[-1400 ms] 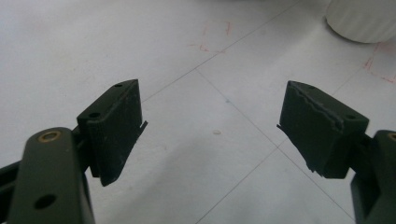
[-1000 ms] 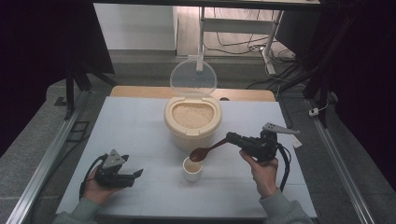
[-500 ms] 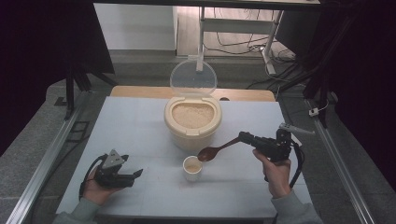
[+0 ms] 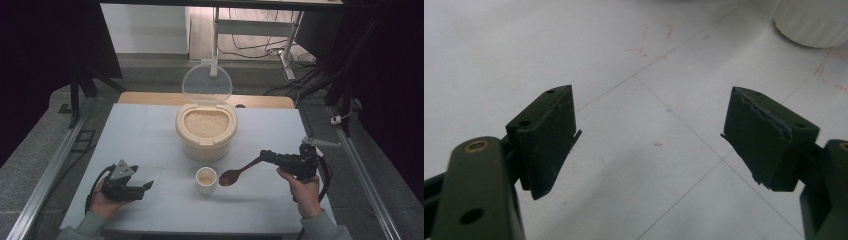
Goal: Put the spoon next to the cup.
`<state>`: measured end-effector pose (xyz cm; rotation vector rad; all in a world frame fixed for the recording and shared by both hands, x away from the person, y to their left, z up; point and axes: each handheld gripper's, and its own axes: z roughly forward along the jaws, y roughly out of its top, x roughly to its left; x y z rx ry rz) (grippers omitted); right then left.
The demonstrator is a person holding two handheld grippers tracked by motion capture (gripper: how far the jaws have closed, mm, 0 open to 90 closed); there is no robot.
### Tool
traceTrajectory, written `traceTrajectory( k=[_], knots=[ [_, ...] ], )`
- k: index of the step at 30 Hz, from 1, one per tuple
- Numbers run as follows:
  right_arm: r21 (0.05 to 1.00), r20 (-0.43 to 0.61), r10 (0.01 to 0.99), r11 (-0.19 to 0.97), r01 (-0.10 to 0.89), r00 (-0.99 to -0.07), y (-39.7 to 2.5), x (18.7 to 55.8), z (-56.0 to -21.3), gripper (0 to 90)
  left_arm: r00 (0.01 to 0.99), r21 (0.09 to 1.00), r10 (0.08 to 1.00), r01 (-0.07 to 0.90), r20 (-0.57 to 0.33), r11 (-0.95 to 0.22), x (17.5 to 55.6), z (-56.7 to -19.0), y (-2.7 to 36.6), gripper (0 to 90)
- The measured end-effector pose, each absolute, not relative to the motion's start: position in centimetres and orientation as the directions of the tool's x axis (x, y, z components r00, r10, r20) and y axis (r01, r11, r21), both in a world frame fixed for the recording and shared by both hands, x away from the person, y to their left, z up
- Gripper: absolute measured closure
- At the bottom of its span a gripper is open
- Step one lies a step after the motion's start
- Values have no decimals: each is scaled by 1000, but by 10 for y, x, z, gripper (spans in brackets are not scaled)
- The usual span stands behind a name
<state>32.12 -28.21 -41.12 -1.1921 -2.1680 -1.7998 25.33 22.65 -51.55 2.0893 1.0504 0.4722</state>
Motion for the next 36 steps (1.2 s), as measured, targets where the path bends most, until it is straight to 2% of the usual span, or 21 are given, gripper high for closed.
traceTrajectory(
  k=[14,36],
  knots=[
    [753,520,473,137,643,-711,-255,325,-425,831,597,751,802,531,-3,-392,253,-516,227,210],
    [672,530,478,267,691,-700,-227,339,-449,831,599,749,800,532,-3,-395,253,-516,226,209]
  ],
)
